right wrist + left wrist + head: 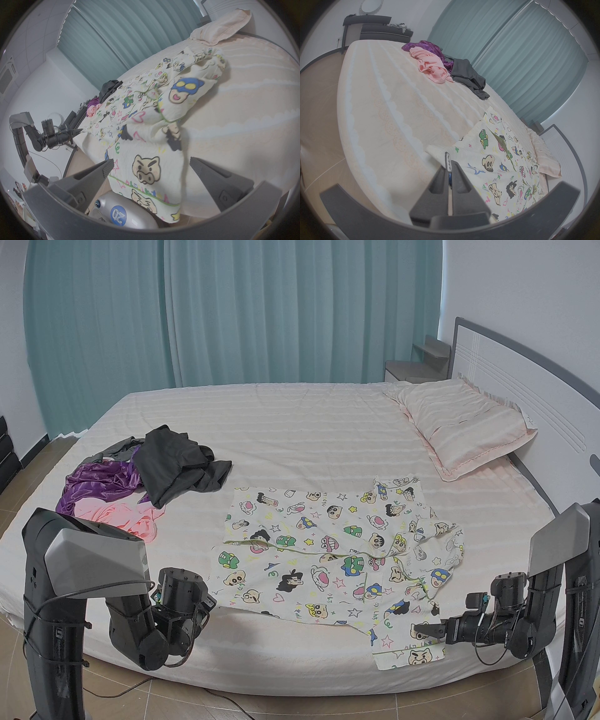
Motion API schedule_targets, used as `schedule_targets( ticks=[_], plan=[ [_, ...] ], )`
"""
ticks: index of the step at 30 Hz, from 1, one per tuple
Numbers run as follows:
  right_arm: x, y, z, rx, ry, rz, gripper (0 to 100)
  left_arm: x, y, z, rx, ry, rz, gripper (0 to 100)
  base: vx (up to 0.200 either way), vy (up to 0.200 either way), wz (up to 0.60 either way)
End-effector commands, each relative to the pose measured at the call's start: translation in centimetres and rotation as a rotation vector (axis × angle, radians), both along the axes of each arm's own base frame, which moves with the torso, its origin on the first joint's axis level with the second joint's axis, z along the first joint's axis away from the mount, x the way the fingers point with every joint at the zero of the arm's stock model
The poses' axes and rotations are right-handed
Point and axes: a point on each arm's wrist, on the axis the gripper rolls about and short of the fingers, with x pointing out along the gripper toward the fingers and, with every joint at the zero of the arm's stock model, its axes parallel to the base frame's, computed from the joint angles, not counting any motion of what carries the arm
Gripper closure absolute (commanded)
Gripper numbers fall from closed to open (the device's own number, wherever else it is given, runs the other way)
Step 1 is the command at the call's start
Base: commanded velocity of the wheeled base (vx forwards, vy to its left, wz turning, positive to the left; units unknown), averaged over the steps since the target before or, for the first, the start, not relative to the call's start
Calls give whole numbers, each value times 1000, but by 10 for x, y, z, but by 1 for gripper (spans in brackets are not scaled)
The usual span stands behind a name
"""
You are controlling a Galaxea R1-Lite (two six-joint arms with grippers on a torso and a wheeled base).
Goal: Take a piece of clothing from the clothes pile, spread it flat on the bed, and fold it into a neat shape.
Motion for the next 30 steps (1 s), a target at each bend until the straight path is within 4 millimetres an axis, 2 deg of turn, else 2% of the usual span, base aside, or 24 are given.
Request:
schedule_targets(
  ticks=[1, 4, 5, 10, 22, 25, 28, 29, 30],
  plan=[
    [-3, 8, -8, -2, 27, 31, 0, 0, 0, 0, -1, -2, 0, 100, 0, 0, 0],
    [1, 10, -8, -2, 20, 38, 0, 0, 0, 1, -3, -3, -2, 100, 0, 0, 0],
    [1, 10, -8, -2, 27, 38, 100, 0, 0, 1, -3, -3, -2, 100, 0, 0, 0],
    [16, 9, -5, 1, -19, 20, 100, 2, -1, 3, -11, -28, -4, 100, 0, 0, 0],
    [55, -13, 6, -28, -164, -109, 100, 1, 0, 4, -15, -48, -3, 100, 0, 0, 0],
    [57, -16, 5, -31, -164, -119, 100, 1, 1, 4, -15, -48, 0, 100, 0, 0, 0],
    [48, -17, 0, -38, -97, -119, 100, 1, 1, 4, -16, -47, 1, 100, 0, 0, 0],
    [48, -17, -1, -39, -85, -117, 0, 1, 1, 4, -16, -47, 1, 100, 0, 0, 0],
    [47, -17, -2, -39, -82, -117, 0, 1, 1, 4, -16, -47, 1, 100, 0, 0, 0]
  ],
)
